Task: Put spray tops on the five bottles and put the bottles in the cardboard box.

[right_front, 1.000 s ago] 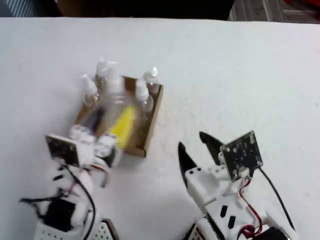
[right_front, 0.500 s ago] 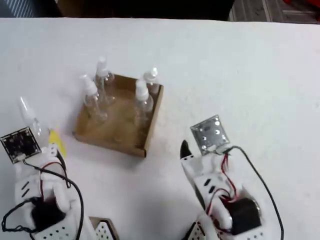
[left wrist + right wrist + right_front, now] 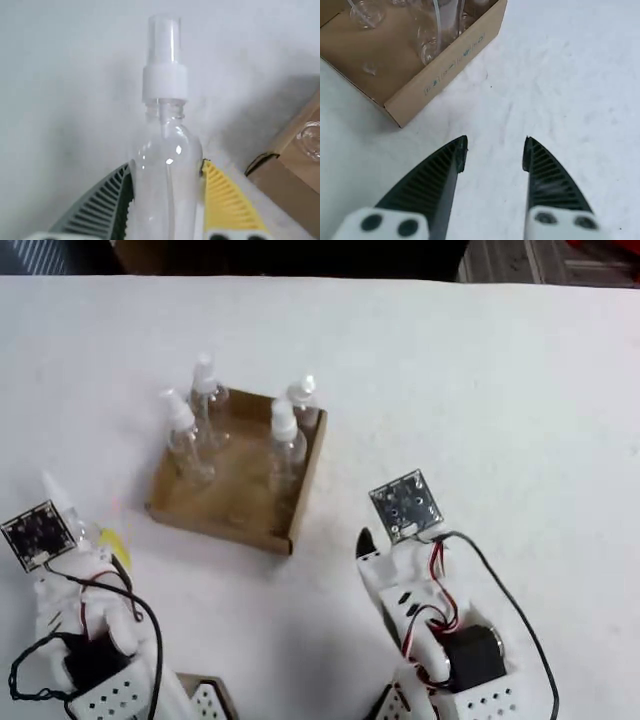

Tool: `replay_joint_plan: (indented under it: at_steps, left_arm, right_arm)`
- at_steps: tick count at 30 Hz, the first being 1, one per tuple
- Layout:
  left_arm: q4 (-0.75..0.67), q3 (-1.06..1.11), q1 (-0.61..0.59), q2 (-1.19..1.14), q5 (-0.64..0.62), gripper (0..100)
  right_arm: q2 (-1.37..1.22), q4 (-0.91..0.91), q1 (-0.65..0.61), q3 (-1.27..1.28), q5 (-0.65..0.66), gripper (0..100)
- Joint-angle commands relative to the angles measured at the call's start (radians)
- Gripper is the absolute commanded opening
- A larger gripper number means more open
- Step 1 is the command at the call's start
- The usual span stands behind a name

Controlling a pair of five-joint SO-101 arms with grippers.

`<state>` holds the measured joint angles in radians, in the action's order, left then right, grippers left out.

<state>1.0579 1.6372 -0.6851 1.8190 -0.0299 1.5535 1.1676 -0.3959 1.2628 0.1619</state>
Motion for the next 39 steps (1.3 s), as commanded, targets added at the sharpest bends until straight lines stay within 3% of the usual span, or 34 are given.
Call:
replay_joint_plan:
  at_steps: [1,11,19,27,32,39]
  left_arm:
    - [0.006,-0.063,-0.013,-0.087,-0.012,2]
    - [-0.018,-0.488,-0.013,-0.799,-0.015,2]
    - [-0.272,-0.557,-0.116,-1.188,-0.014,2]
    - [-0.457,-0.577,-0.12,-1.48,-0.012,6]
    - [-0.384,-0.674,-0.131,-1.616,-0.015,23]
    - [-0.236,-0.824,-0.17,-1.689,-0.011,23]
  right_arm:
    - [-0.002,-0.025,0.008,-0.005,0.014,14.5]
    - [-0.002,-0.025,0.013,-0.002,0.014,14.4]
    - [-0.002,-0.041,0.015,0.026,0.014,14.4]
    - [-0.002,-0.041,0.013,0.028,0.014,14.4]
    - [-0.002,-0.041,0.013,0.028,0.014,14.4]
    - [-0.002,-0.047,0.015,0.028,0.014,14.4]
